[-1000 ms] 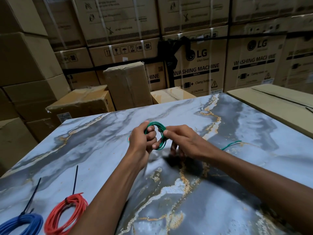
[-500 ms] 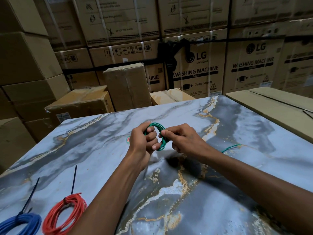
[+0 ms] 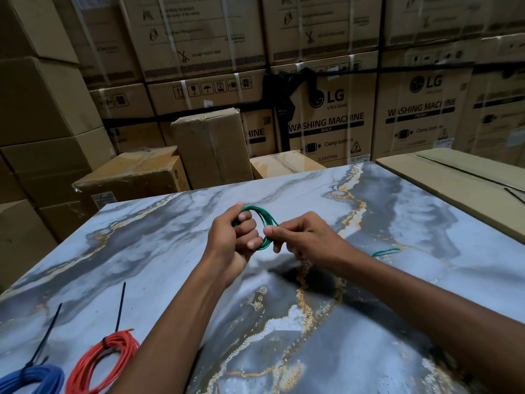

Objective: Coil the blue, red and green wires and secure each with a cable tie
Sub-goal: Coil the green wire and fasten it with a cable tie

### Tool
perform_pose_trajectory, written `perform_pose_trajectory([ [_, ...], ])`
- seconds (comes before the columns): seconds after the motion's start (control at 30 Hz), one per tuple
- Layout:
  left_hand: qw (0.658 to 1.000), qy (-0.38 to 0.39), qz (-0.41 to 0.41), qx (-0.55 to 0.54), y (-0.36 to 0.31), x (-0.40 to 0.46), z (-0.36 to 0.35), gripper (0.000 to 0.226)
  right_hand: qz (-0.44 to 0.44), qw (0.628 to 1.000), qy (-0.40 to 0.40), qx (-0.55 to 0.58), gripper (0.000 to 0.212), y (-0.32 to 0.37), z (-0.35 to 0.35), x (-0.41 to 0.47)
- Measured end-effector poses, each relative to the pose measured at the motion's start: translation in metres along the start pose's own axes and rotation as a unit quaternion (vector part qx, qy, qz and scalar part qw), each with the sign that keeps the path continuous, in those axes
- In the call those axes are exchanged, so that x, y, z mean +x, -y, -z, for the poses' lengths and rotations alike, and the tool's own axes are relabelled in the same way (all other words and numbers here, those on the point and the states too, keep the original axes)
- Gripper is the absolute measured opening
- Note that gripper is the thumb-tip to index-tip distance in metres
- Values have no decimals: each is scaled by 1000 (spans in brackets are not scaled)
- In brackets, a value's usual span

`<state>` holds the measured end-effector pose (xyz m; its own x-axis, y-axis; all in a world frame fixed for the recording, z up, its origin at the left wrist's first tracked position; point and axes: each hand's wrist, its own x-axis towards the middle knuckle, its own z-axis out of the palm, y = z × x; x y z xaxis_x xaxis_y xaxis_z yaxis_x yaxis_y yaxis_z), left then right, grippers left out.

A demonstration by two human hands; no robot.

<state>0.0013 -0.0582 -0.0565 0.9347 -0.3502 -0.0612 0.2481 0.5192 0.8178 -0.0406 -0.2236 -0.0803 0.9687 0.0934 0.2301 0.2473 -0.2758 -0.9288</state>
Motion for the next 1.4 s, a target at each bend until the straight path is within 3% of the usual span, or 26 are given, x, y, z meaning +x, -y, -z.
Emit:
perform_pose_trajectory([
  [0.33, 999, 23, 8, 24, -2, -1, 1, 42, 35, 997, 3, -67, 46, 1, 10, 3],
  [0.53, 999, 24, 21, 19, -1, -2, 2, 42, 44, 999, -20, 11, 26, 5, 49, 5],
  [0.63, 999, 12, 7, -36, -5, -1, 3, 42, 71, 996, -33, -35, 17, 2, 58, 10],
  [0.73, 995, -25, -16, -100, -11, 2, 10, 43, 116, 972, -56, -198, 13, -5, 63, 16],
  [0.87, 991, -61, -40, -116, -11, 8, 19, 43, 147, 931, -42, -330, 25, -10, 51, 16],
  [0.97, 988, -78, -58, -118, -10, 12, 22, 44, 178, 920, -37, -347, 38, -12, 39, 14],
  [1.17, 979, -122, -82, -139, -14, 18, 28, 44, 251, 877, -143, -384, 15, -1, 42, 12],
  [1.3, 967, -166, -101, -162, -17, 18, 27, 43, 265, 846, -112, -449, 25, -1, 43, 11],
  [1.4, 961, -196, -105, -163, -19, 18, 29, 42, 259, 849, -100, -449, 30, 0, 40, 12],
])
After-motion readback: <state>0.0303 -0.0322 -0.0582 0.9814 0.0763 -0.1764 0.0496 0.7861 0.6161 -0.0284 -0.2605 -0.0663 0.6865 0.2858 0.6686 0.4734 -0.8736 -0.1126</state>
